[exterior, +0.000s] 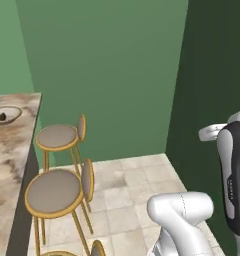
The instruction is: Retrieve the kiwi and tangerine from the fridge and place them into the bowl on the dining table.
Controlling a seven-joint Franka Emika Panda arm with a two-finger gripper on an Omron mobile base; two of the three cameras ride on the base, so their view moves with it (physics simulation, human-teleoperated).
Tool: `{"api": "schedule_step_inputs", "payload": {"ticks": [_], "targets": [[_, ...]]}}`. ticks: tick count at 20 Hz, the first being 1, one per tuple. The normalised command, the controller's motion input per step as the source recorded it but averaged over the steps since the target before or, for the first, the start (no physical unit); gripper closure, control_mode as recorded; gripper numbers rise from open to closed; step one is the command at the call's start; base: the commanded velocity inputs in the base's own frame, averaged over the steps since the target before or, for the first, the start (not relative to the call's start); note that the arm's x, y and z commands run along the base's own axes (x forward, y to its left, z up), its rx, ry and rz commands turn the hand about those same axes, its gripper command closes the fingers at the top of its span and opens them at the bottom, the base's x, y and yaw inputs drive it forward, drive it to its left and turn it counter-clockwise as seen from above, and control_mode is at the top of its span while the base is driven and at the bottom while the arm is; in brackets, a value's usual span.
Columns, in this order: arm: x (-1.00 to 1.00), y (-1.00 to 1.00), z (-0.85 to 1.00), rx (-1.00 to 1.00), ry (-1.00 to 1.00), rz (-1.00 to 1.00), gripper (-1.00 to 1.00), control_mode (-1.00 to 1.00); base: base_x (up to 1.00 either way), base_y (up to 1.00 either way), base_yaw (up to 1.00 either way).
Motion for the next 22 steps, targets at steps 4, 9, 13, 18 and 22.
{"api": "schedule_step_inputs", "payload": {"ticks": [4, 9, 13, 18, 22], "targets": [[0.0, 0.0, 0.0, 0.0, 0.0, 0.0, 1.0, 1.0, 1.0, -0.23, 0.42], [0.0, 0.0, 0.0, 0.0, 0.0, 0.0, 1.0, 1.0, 1.0, -0.31, 0.42], [0.0, 0.0, 0.0, 0.0, 0.0, 0.0, 1.0, 1.0, 1.0, -0.46, 0.43], [0.0, 0.0, 0.0, 0.0, 0.0, 0.0, 1.0, 1.0, 1.0, -0.57, 0.47], [0.0, 0.0, 0.0, 0.0, 0.0, 0.0, 1.0, 1.0, 1.0, -0.59, 0.51]]}}
